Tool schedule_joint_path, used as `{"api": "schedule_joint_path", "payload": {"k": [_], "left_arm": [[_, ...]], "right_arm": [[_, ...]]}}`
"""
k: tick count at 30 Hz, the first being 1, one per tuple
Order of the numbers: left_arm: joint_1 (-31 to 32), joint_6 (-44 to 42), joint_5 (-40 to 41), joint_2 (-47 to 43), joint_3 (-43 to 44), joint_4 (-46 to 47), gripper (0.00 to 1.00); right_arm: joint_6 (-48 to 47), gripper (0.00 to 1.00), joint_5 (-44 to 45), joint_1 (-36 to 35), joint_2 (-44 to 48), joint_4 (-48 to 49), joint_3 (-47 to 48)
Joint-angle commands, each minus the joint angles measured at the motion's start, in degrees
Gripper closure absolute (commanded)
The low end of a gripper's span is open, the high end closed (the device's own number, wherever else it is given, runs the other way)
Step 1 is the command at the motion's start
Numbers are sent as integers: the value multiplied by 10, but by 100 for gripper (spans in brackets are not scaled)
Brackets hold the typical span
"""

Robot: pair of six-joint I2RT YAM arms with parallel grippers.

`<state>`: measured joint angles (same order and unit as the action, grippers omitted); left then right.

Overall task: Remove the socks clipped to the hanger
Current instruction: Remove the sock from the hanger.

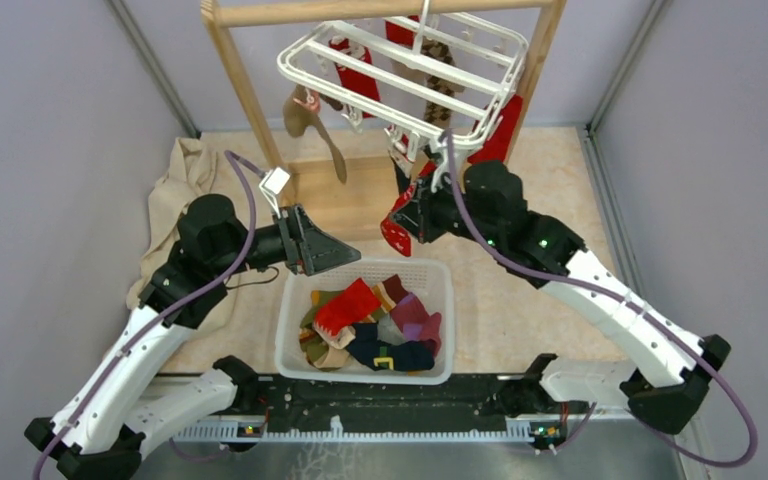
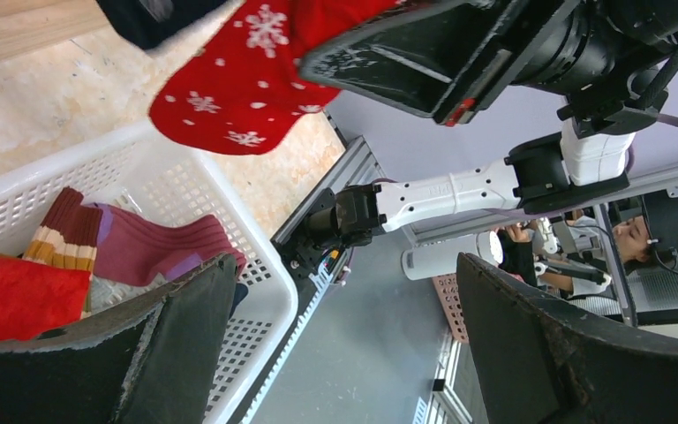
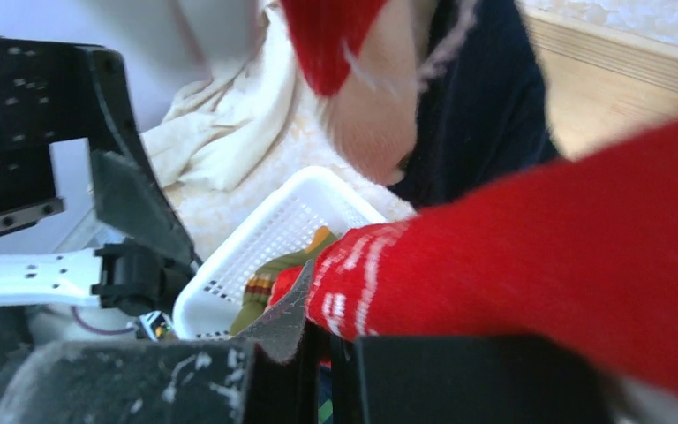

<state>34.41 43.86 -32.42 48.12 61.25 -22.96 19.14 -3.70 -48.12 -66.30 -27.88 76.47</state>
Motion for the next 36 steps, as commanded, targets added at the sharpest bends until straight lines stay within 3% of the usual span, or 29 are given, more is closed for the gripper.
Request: {"api": "schedule_joint_path", "payload": {"k": [1,4,9,25,30,36], "left_arm": [[5,-6,-19,4,5,38,1],[8,-4,-34,10,3,64,1],[26,4,-37,29,-12,117,1],[137,-5,34,99,-62,261,1],[144,-26,47,107,-55,263,1],[146,-58,86,97,-43,197,1]], "right_arm": [[26,100,-112,45,58,30,-27],[31,100,-174,87,71,35,-44],[30,100,-254,97,61,40,-48],[96,100,-332,97,108,101,-93],[113,100,-341,97,107,113,-95],[109,100,-336,97,108,95,-82]]}}
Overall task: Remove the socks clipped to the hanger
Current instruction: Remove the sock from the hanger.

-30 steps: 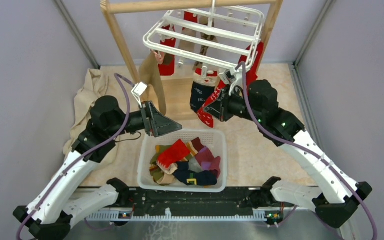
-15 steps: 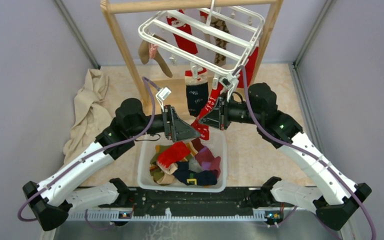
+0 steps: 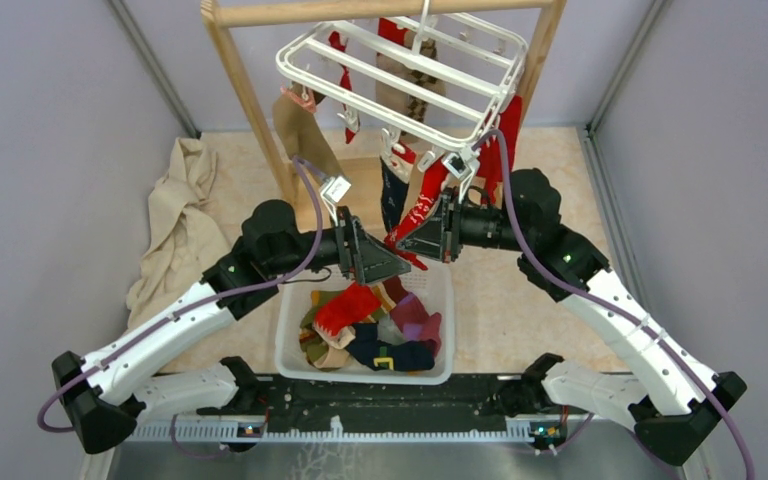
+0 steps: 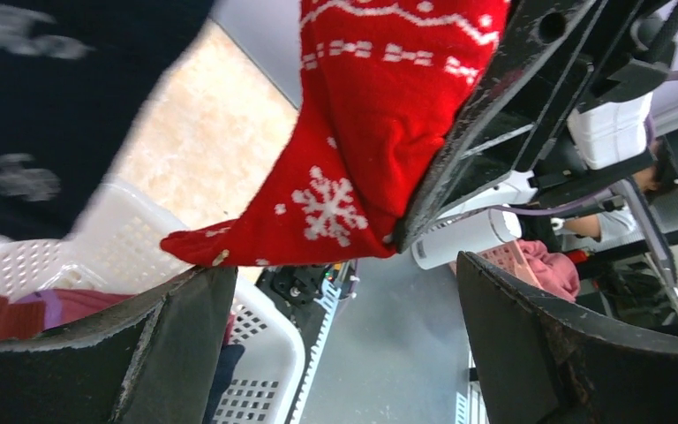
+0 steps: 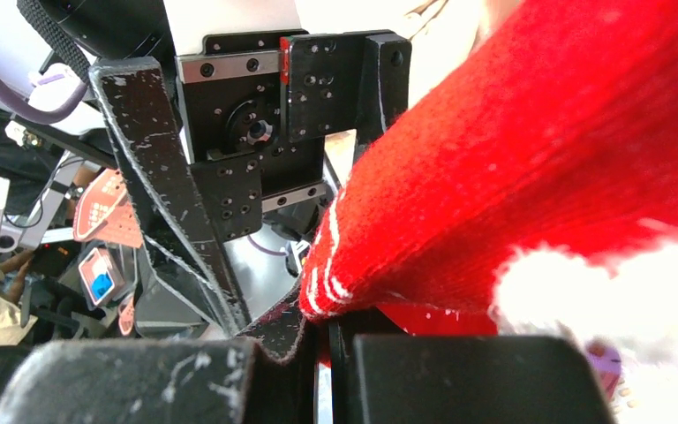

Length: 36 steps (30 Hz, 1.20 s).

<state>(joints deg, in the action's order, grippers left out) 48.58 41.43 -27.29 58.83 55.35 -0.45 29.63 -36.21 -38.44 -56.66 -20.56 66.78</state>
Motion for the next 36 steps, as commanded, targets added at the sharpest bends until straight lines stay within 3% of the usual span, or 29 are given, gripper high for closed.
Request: {"api": "schedule_joint_path", "payload": {"k": [1,6,17,33,36], "left_arm": [[5,-41,43,-13,17,-41,1],[5,-70,82,-27,14,-95,1],[5,-92,97,-28,18,-99,1],[6,-94,63,-2,-1,17,1],[7,-87,50,5,-3,39,10]], "right_arm": [[2,100,-8,0,12,17,16],[-5,100,4,1,13,2,19],[-5,100,7,1,14,-2,19],[16,100,9,1,11,21,4],[18,100,10,1,10,24,2]]}}
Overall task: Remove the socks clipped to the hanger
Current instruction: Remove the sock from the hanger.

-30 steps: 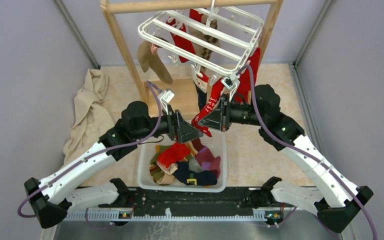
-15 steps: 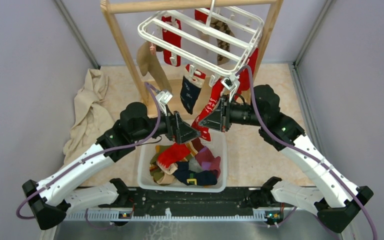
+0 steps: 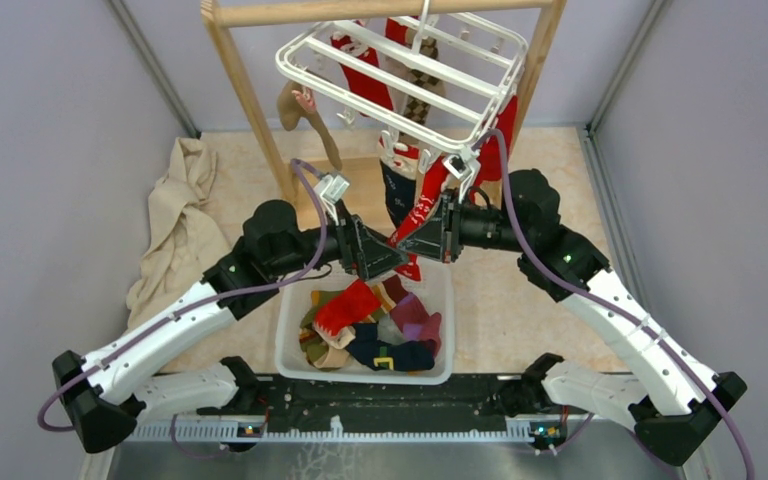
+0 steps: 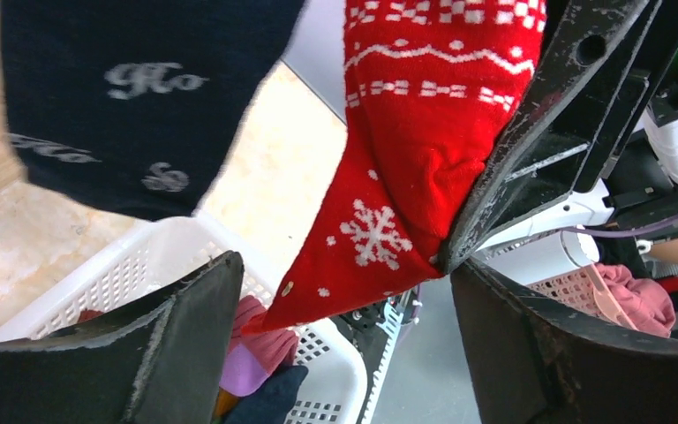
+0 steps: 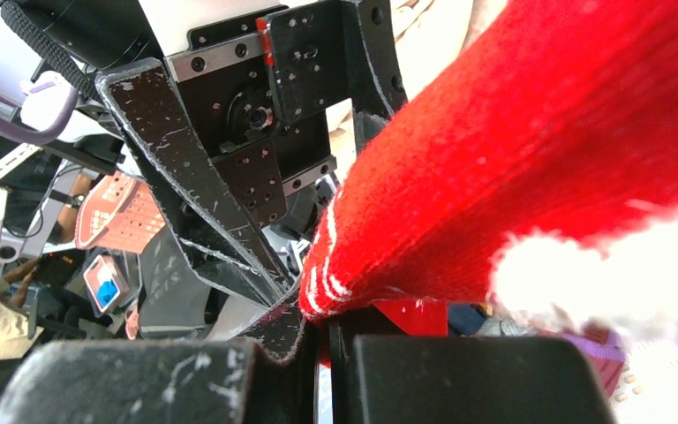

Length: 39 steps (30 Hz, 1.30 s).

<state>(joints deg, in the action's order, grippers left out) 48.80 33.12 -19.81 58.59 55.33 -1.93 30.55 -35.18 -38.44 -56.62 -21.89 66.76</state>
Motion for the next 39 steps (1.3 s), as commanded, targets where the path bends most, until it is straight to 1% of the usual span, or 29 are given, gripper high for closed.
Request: {"api": "schedule_joint_path", "payload": {"k": [1,2,5,8,10,11,12,14,15,16,17,20,21,22,24,32,35,39], "left_arm": [[6,-2,-29,10,-3,58,16],[6,0,-32,13,-2,62,24],[7,3,-42,23,1,65,45],[8,8,-48,26,1,70,71],[8,10,-52,28,2,73,83],[8,12,-51,28,3,72,95],[8,13,-49,27,3,70,100],[8,13,-42,24,3,68,100],[8,12,-38,22,3,68,100],[8,12,-32,21,3,65,100],[8,12,-29,20,5,62,100],[8,12,-18,19,8,56,100],[8,12,-15,20,10,54,100],[8,12,-13,20,11,53,100],[8,12,-11,23,14,50,100],[8,12,-6,28,19,46,100],[8,12,-4,29,18,43,100],[8,12,1,29,15,41,100]], "right_arm": [[10,100,0,1,9,38,3],[12,100,1,1,9,40,2],[15,100,2,1,6,45,1],[15,100,6,1,3,44,3],[14,100,12,1,3,42,1],[13,100,17,1,2,39,1],[11,93,20,1,3,36,0],[6,76,32,1,5,26,-3],[4,69,39,1,7,20,-5],[3,55,47,1,11,12,-7],[2,48,54,1,17,7,-11],[-2,27,75,1,37,-6,-24],[-3,22,84,1,44,-12,-26],[-4,19,94,1,52,-19,-28],[-6,18,120,1,68,-31,-33],[-16,19,308,1,152,-88,-42],[-15,24,356,0,182,-80,-39],[-12,30,416,2,180,-82,-12]]}}
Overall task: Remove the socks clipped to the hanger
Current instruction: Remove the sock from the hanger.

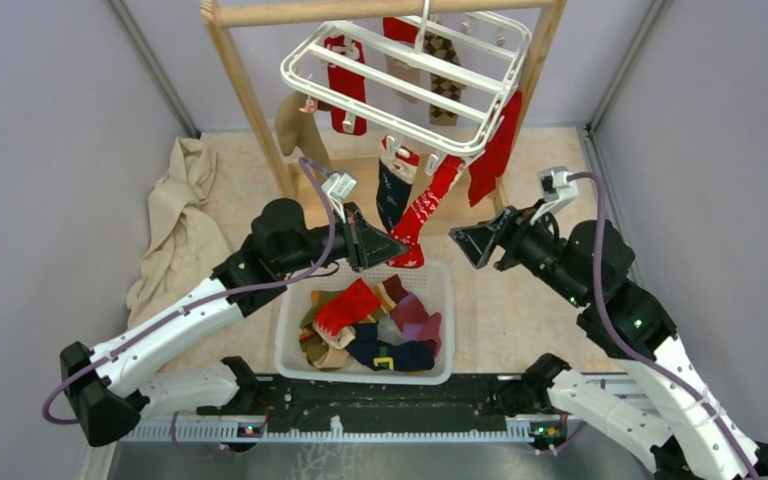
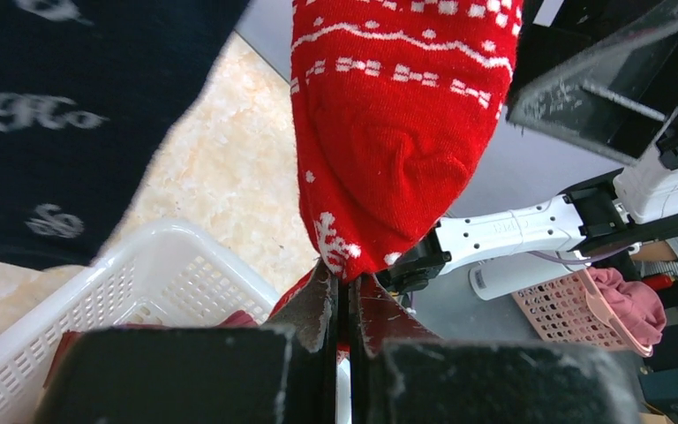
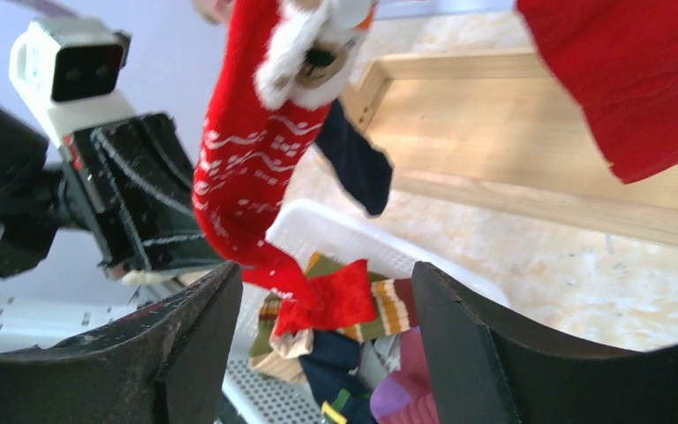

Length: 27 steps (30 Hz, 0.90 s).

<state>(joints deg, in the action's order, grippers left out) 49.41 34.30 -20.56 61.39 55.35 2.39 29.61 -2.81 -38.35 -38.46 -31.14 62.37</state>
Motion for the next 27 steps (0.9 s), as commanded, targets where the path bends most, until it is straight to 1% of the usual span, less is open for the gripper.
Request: {"api": "schedule_joint_path", "payload": {"k": [1,4,6,7,11,17,22,27], "left_arm": [[2,1,10,1,13,-2,100],[2,-1,21,3,12,-5,100],[2,-2,28,7,12,-7,100],[2,-3,31,11,12,-6,100],[2,-2,42,31,8,10,100],[2,8,65,73,-2,49,99],[7,21,80,109,-6,84,98],[17,28,97,136,0,106,98]], "right_arm": [[-2,31,104,0,-7,11,40],[3,37,142,0,-30,4,77],[5,44,168,0,-55,-9,108],[4,44,179,0,-67,-15,123],[-9,42,215,0,-108,-28,172],[-21,42,253,0,-140,-34,210],[-34,43,278,0,-150,-16,211],[-45,43,297,0,-153,14,192]]}}
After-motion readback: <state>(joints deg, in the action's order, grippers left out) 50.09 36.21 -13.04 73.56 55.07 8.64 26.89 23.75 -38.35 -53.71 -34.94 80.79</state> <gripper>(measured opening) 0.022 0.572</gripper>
